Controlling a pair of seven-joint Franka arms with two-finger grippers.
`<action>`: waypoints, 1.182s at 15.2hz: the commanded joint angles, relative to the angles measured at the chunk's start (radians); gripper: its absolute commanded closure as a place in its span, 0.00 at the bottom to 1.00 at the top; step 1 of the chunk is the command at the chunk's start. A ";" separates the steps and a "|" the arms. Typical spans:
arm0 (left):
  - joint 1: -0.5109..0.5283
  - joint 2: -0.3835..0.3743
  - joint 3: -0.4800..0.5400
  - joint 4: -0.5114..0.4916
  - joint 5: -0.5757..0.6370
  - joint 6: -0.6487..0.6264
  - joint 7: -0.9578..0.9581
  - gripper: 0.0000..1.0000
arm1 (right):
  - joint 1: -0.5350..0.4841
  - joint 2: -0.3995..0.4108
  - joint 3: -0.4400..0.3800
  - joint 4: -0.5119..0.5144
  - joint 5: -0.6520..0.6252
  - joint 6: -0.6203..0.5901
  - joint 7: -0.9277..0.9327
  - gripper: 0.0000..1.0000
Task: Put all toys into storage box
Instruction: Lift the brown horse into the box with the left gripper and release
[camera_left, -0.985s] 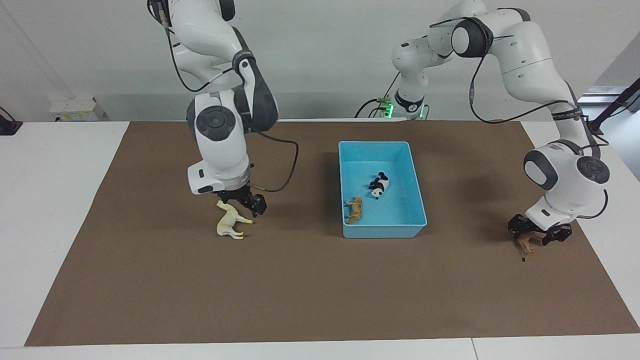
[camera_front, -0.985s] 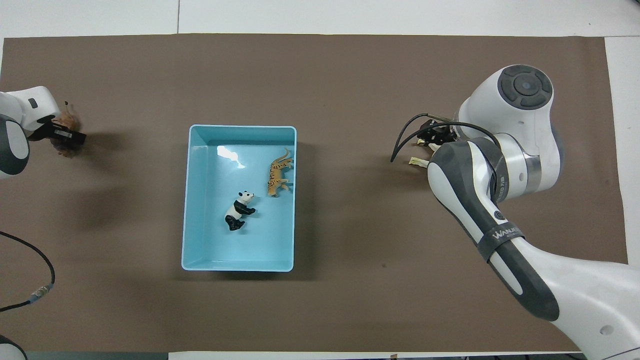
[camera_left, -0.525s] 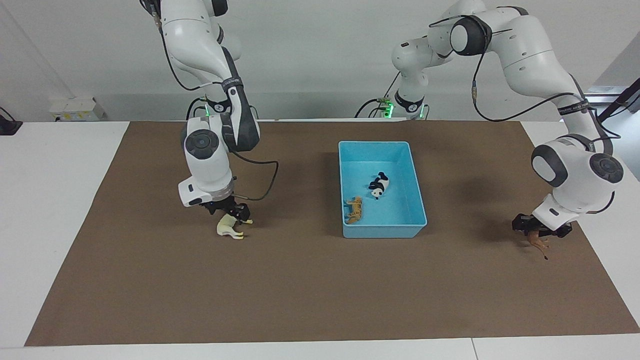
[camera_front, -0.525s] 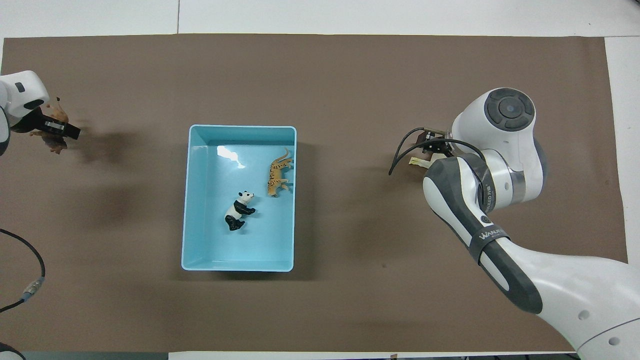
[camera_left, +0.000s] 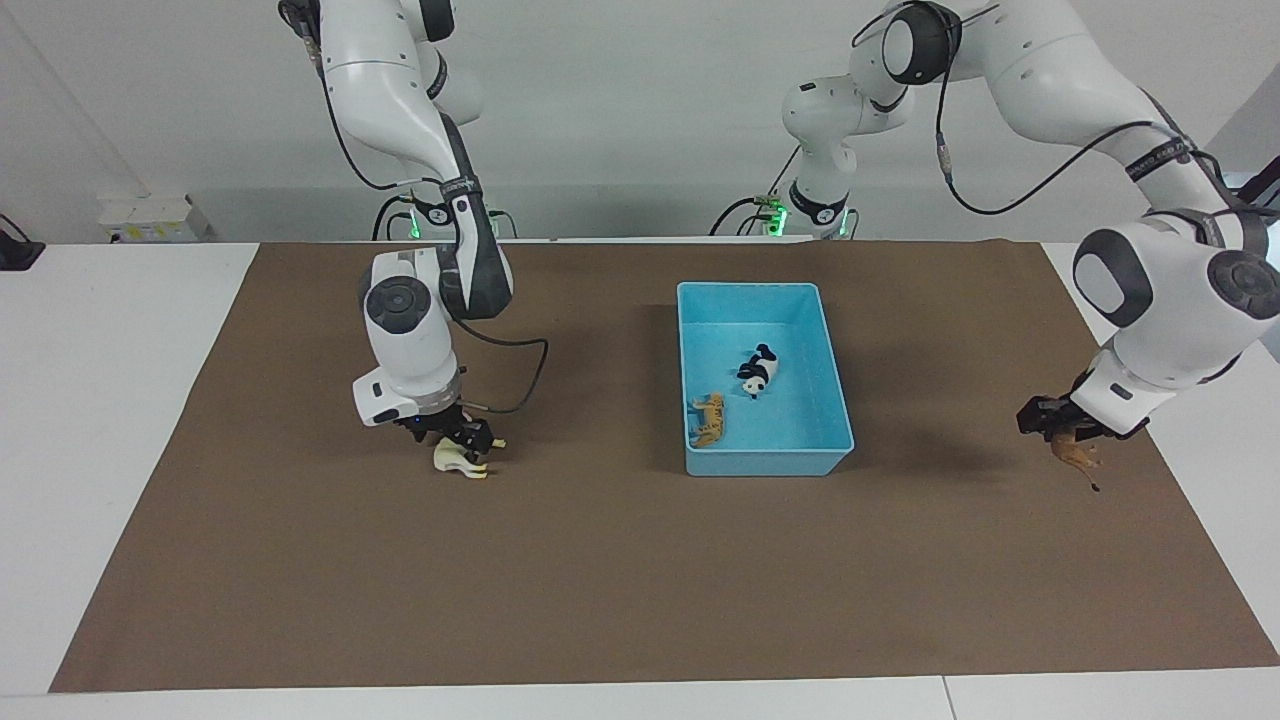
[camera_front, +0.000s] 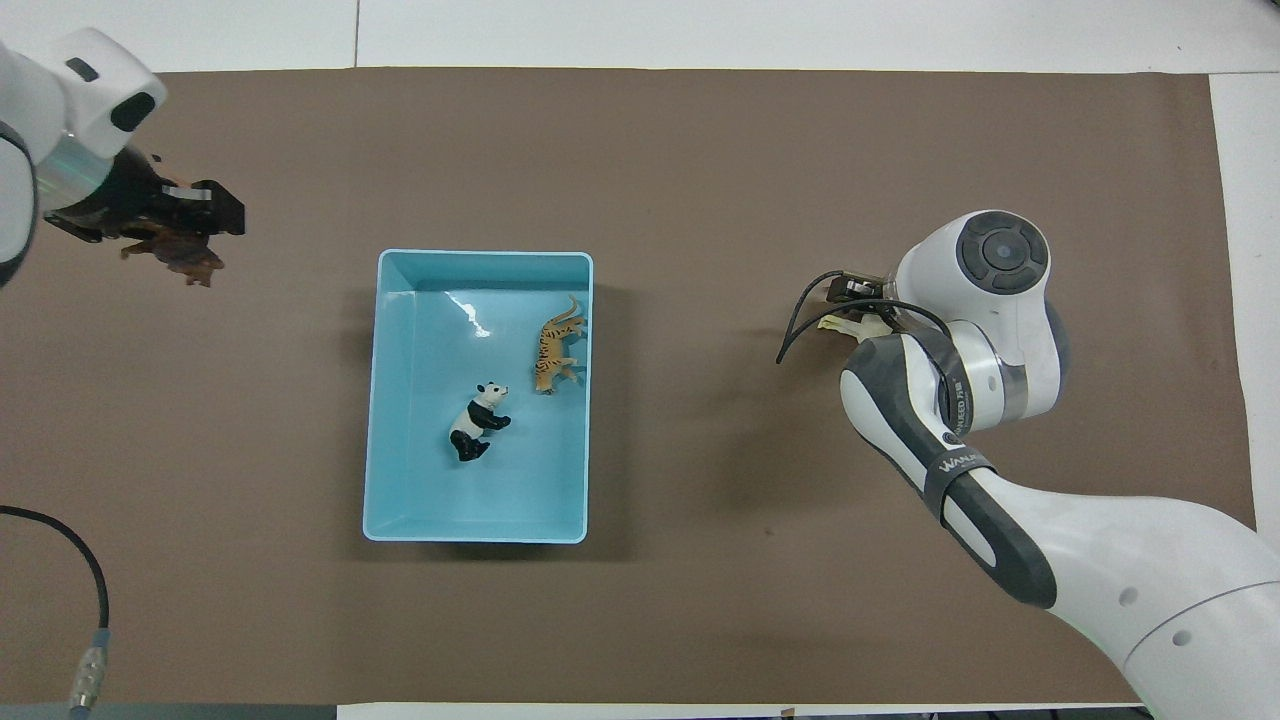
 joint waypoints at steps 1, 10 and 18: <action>-0.146 -0.060 0.016 -0.141 0.012 0.013 -0.162 0.76 | -0.011 -0.010 0.008 -0.021 -0.015 0.008 -0.012 1.00; -0.240 -0.124 0.024 -0.268 0.012 0.159 -0.302 0.00 | 0.042 -0.033 0.019 0.365 -0.009 -0.536 -0.006 1.00; 0.081 -0.227 0.024 -0.136 0.012 -0.031 0.199 0.00 | 0.369 0.016 0.022 0.686 0.135 -0.651 0.543 1.00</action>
